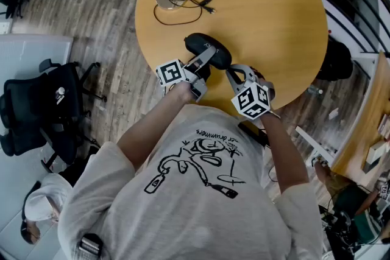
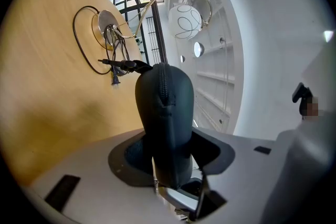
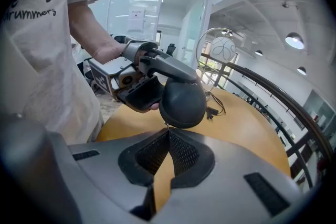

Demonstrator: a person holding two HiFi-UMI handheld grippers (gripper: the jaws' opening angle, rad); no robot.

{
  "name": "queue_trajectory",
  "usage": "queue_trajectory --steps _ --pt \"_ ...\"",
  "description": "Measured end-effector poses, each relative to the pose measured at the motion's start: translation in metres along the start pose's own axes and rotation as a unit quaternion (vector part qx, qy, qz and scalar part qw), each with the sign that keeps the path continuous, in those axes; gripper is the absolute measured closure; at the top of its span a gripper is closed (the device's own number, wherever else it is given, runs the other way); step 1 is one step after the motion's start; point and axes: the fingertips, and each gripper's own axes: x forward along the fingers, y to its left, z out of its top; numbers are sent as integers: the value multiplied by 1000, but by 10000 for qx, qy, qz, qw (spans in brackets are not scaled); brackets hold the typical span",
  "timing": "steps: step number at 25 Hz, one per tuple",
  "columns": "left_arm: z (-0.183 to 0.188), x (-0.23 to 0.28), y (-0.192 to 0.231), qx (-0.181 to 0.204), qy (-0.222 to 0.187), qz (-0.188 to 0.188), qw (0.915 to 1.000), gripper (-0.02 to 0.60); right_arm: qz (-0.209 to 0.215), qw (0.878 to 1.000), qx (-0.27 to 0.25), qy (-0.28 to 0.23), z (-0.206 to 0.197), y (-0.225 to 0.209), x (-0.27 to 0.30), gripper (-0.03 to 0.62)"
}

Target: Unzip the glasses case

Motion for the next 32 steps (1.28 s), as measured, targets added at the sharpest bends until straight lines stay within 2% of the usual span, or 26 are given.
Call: queue_trajectory --steps 11,20,28,32 --pt "-4 -6 4 -73 240 1 9997 387 -146 9998 10 157 -9 -10 0 574" --pt "-20 -7 1 -5 906 -74 9959 385 -234 9993 -181 224 -12 -18 -3 574" --pt "-41 -8 -2 114 1671 26 9859 382 -342 9970 -622 316 -10 -20 -5 574" --pt "-49 -8 -2 486 2137 60 9757 380 -382 9960 -730 351 -10 -22 -5 574"
